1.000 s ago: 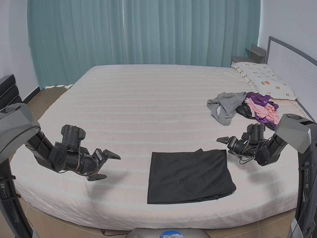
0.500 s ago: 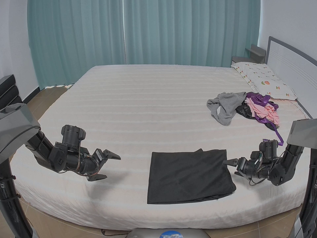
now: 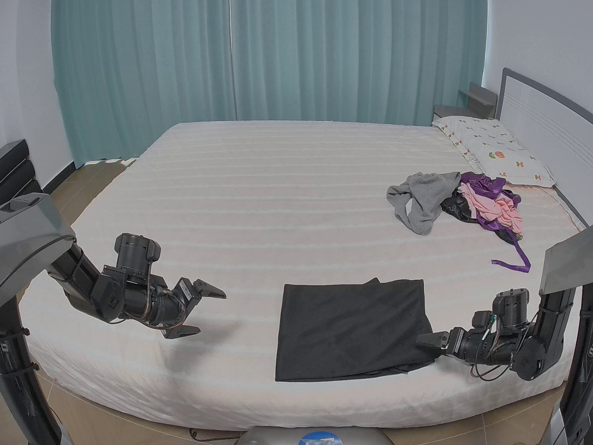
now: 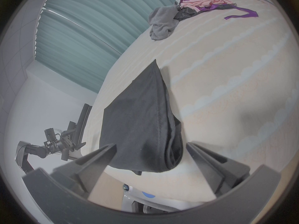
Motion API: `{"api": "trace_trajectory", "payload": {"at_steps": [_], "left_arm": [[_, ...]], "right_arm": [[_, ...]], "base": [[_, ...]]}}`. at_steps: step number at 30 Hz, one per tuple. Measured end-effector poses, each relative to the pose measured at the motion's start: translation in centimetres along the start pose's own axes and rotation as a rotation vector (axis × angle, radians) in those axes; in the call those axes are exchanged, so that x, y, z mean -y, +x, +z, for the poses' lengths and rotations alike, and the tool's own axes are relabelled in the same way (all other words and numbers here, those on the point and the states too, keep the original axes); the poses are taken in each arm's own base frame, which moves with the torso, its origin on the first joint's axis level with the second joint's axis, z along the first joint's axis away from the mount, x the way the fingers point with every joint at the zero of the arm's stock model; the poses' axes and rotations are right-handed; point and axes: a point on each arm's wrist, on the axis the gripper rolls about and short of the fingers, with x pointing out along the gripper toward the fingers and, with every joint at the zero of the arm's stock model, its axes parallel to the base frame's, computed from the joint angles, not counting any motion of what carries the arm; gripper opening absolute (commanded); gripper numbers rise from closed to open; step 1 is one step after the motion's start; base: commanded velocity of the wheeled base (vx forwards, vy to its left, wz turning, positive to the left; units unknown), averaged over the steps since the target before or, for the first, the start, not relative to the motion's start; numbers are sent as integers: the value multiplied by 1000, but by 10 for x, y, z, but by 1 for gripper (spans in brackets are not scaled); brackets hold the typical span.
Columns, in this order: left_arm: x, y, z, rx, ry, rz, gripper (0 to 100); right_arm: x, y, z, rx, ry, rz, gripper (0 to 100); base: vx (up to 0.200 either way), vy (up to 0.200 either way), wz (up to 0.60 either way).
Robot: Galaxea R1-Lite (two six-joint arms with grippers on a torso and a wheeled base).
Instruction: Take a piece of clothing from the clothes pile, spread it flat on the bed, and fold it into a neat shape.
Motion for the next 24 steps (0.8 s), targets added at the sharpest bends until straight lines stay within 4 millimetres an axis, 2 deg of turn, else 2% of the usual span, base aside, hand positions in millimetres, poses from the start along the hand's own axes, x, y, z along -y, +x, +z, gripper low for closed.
{"api": "trace_trajectory", "payload": {"at_steps": [7,19,20,24], "left_arm": [[0,0,0,0,1,-1,100],[0,0,0,1,1,-1,100],[0,0,0,1,1,-1,100],[0,0,0,1,1,-1,100]], "right_arm": [[4,-4,-9,-28,8,-27,0],[6,-10,-12,-30,15,-36,0],[6,-10,-12,-29,14,-36,100],[6,-11,-12,-30,11,-37,100]], "base": [[0,0,0],[0,0,0],[0,0,0],[0,0,0]]}}
